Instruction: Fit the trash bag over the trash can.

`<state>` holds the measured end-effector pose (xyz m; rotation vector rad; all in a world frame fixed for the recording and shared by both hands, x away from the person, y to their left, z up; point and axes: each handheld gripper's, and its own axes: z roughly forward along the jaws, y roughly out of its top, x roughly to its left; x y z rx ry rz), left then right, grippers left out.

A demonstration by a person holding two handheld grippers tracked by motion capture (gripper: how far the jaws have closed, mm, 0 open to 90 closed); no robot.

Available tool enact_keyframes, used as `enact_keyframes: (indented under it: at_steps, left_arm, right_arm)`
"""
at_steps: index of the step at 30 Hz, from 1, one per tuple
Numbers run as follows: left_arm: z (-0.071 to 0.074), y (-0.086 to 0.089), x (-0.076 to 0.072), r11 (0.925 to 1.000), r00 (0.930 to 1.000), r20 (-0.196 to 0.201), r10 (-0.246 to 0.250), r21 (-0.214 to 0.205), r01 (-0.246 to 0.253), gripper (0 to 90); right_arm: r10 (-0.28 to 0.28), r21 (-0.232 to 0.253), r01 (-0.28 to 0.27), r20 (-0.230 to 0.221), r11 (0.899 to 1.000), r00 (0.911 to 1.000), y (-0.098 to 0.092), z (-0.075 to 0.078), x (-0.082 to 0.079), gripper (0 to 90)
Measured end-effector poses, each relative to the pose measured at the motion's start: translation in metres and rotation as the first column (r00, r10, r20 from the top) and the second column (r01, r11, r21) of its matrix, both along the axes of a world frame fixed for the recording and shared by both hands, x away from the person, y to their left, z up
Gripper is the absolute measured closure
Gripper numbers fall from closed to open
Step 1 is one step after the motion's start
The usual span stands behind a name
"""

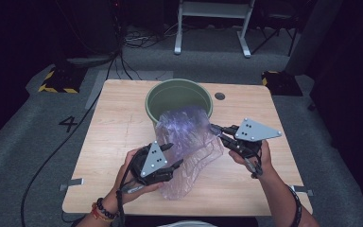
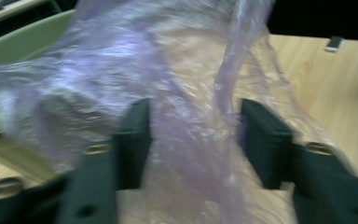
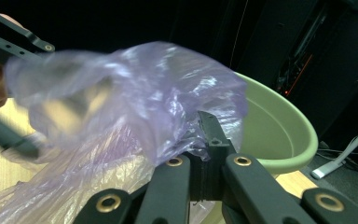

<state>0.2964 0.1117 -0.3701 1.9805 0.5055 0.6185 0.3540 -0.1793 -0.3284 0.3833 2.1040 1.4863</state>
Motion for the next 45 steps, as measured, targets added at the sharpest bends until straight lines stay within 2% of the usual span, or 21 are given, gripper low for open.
enact_keyframes:
  at_steps: [4,5,7,10,12,18,25,28,32,33,34,37,42,45]
  left_arm:
    - [0.002,0.009,0.004,1.0,0.9996,0.027,-0.001,0.009,0.0,75.2]
    - [0.002,0.011,0.005,0.9999,0.9997,0.022,-0.008,0.009,0.008,77.7]
    - [0.004,0.014,0.005,0.9999,0.9991,0.041,-0.011,0.006,0.01,85.9]
    - [0.007,0.018,0.005,0.9998,0.9983,0.054,-0.021,0.003,0.02,89.6]
    - [0.009,0.019,0.007,0.9997,0.998,0.059,-0.021,0.013,0.02,89.8]
    - [0.013,0.026,0.01,0.9999,0.9977,0.067,-0.003,-0.013,0.004,89.9]
    - [0.027,0.033,0.016,0.9998,0.9943,0.106,0.015,-0.016,-0.013,90.0]
    - [0.032,0.039,0.024,0.9983,0.9945,0.101,0.027,-0.055,-0.022,90.0]
    - [0.038,0.048,0.035,0.9954,0.9929,0.102,0.061,-0.08,-0.053,90.0]
    - [0.039,0.05,0.039,0.9955,0.9925,0.101,0.068,-0.073,-0.061,90.0]
    - [0.039,0.052,0.043,0.9957,0.9942,0.084,0.068,-0.069,-0.062,90.0]
    - [0.041,0.057,0.052,0.9951,0.9936,0.076,0.083,-0.06,-0.079,90.0]
    - [0.044,0.064,0.066,0.9933,0.991,0.079,0.108,-0.05,-0.104,90.0]
    - [0.044,0.068,0.075,0.992,0.9891,0.079,0.124,-0.032,-0.122,90.0]
  right_arm:
    - [0.004,0.019,-0.004,-0.002,1.0,1.0,-0.004,0.002,-0.001,90.0]
    - [0.004,0.022,-0.004,0.001,1.0,1.0,-0.005,0.003,-0.001,90.0]
    - [0.005,0.024,-0.005,-0.002,1.0,1.0,-0.007,0.003,-0.001,90.0]
    - [-0.001,0.022,0.001,0.0,1.0,1.0,-0.008,0.004,0.0,90.0]
    - [-0.003,0.019,0.003,0.003,1.0,1.0,-0.008,0.005,0.001,90.0]
    - [-0.013,0.015,0.013,-0.001,1.0,0.9999,-0.008,0.007,0.006,90.0]
    - [-0.019,0.016,0.019,-0.023,1.0,0.9996,-0.006,0.01,0.017,89.8]
    - [-0.007,0.044,0.009,-0.049,0.999,0.9987,-0.007,0.011,0.021,89.4]
    - [-0.029,0.03,0.031,-0.052,0.999,0.9982,-0.005,0.012,0.028,88.9]
    - [-0.035,0.021,0.036,-0.055,0.999,0.9979,-0.005,0.012,0.03,88.8]
    - [-0.038,0.013,0.039,-0.057,0.999,0.9977,-0.005,0.012,0.033,88.7]
    - [-0.057,-0.004,0.057,-0.057,0.998,0.9967,-0.005,0.013,0.04,88.1]
    - [-0.09,-0.036,0.088,-0.064,0.995,0.9939,-0.007,0.015,0.054,86.3]
    - [-0.124,-0.07,0.12,-0.053,0.99,0.9909,-0.007,0.014,0.064,81.3]
